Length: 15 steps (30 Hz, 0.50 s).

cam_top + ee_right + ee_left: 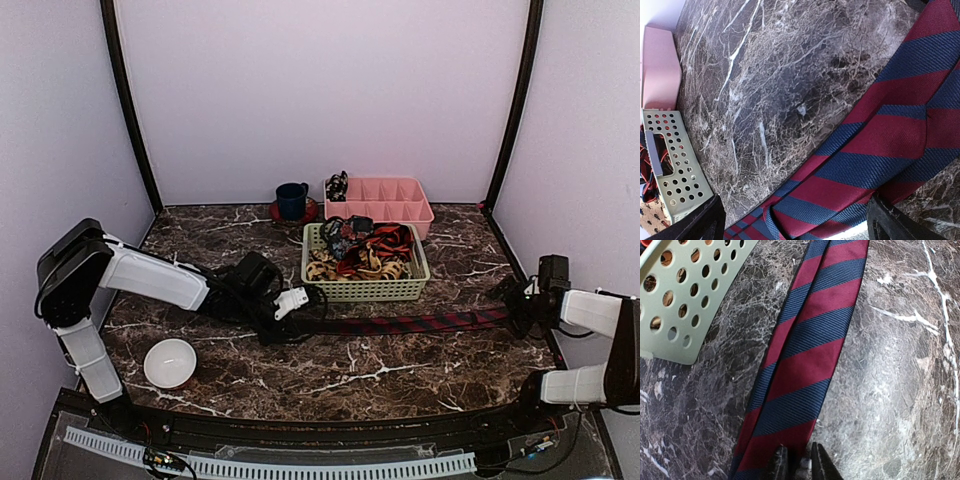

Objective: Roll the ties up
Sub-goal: Adjust the tie at the center of the board.

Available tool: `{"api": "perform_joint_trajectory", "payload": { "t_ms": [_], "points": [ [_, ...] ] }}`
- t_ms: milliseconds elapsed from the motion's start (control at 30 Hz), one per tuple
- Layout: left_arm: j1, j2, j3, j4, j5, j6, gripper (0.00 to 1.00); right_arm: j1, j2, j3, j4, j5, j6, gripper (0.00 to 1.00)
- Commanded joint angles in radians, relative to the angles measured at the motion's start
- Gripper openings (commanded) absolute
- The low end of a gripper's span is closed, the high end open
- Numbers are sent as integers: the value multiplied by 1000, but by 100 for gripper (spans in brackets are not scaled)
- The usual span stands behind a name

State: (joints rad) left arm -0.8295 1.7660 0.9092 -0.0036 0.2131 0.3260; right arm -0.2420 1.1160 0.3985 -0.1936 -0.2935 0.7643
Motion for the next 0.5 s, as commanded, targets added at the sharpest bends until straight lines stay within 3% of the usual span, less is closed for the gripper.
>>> {"api": "perform_joint_trajectory", "payload": {
  "t_ms": [0, 167, 233, 333, 467],
  "points": [
    [0, -53, -3, -71, 4, -30, 19, -13, 11, -4, -63, 31, -20, 99],
    [0, -95, -30, -12, -27, -36, 19, -35, 39, -2, -59, 27, -33, 99],
    [0, -92, -24, 7, -27, -23, 31, -54, 38, 4, -64, 23, -46, 99],
    [-1, -62, -9, 57, 11, -6, 55, -72, 43, 9, -73, 21, -63, 99],
    [-2, 19, 53, 67, 64, 17, 62, -97, 42, 9, -82, 16, -86, 99]
  ]
}}
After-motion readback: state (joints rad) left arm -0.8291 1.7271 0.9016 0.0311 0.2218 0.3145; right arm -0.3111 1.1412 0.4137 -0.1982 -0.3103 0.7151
